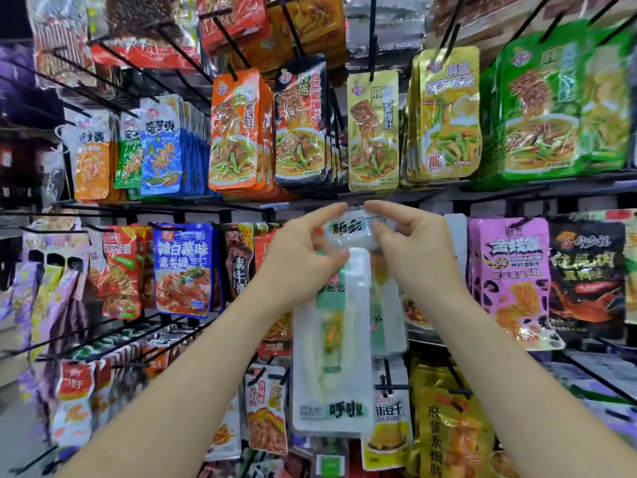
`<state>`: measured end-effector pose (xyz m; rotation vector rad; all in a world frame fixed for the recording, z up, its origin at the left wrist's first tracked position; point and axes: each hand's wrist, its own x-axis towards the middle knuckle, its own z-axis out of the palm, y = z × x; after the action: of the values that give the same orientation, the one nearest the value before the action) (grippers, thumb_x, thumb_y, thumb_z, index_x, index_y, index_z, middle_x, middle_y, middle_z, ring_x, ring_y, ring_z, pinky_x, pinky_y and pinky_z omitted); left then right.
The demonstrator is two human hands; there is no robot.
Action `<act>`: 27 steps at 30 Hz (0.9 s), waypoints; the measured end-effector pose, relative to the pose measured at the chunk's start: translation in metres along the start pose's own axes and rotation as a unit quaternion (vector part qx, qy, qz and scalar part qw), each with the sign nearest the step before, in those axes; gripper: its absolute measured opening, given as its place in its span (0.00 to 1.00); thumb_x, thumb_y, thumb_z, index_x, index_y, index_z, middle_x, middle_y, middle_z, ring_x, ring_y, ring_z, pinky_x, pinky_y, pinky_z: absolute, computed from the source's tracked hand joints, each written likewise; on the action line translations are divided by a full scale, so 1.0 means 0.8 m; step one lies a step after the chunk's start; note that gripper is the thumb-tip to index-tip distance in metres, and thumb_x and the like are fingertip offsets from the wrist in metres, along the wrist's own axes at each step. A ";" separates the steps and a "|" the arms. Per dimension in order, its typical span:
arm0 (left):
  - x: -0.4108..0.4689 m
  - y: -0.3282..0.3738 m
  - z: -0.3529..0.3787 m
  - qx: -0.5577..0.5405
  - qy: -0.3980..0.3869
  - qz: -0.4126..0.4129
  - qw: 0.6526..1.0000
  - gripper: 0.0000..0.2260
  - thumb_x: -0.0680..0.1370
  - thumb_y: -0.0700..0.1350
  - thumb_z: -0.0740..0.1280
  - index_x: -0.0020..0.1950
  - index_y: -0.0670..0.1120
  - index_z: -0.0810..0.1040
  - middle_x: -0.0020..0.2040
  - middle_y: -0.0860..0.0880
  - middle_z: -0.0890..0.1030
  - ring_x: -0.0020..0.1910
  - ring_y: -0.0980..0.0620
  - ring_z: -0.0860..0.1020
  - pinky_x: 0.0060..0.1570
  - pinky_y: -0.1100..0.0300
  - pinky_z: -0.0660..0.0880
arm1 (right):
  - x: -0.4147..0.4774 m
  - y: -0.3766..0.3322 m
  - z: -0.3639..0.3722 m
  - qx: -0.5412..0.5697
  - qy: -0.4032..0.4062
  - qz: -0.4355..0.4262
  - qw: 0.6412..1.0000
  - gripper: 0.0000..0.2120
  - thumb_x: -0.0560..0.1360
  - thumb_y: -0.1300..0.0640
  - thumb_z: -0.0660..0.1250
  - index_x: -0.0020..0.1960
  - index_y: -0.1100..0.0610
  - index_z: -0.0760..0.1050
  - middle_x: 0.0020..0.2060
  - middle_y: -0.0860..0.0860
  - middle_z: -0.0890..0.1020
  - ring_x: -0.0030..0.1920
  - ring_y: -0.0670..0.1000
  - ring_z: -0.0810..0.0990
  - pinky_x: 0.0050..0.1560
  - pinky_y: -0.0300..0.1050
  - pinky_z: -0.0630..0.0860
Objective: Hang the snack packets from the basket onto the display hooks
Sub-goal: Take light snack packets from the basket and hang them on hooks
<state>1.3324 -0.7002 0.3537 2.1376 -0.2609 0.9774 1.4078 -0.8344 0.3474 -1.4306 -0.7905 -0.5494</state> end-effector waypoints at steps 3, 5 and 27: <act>-0.002 -0.004 -0.002 -0.055 0.018 -0.038 0.998 0.30 0.74 0.37 0.71 0.74 0.51 0.65 0.30 0.47 0.81 0.31 0.54 0.77 0.41 0.61 0.76 | -0.005 -0.004 -0.001 0.067 -0.017 0.048 0.996 0.13 0.77 0.64 0.67 0.60 0.53 0.80 0.38 0.46 0.75 0.28 0.41 0.78 0.43 0.48 0.83; -0.008 -0.008 -0.009 -0.079 0.023 -0.068 0.994 0.32 0.74 0.38 0.72 0.74 0.50 0.64 0.29 0.50 0.80 0.31 0.55 0.77 0.43 0.63 0.76 | -0.007 -0.008 -0.007 0.096 -0.007 0.059 0.994 0.12 0.76 0.65 0.68 0.56 0.51 0.81 0.38 0.50 0.74 0.28 0.43 0.78 0.42 0.47 0.83; -0.107 -0.053 -0.039 -0.075 0.142 -0.176 0.971 0.07 0.69 0.38 0.76 0.35 0.49 0.83 0.32 0.53 0.83 0.32 0.55 0.78 0.39 0.60 0.75 | -0.090 0.020 -0.044 0.136 0.061 0.225 0.963 0.19 0.75 0.69 0.64 0.59 0.49 0.75 0.57 0.56 0.79 0.47 0.51 0.82 0.34 0.42 0.78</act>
<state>1.2754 -0.6591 0.2822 1.7987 0.1762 1.0011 1.3787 -0.8766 0.2839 -1.2530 -0.4014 -0.1663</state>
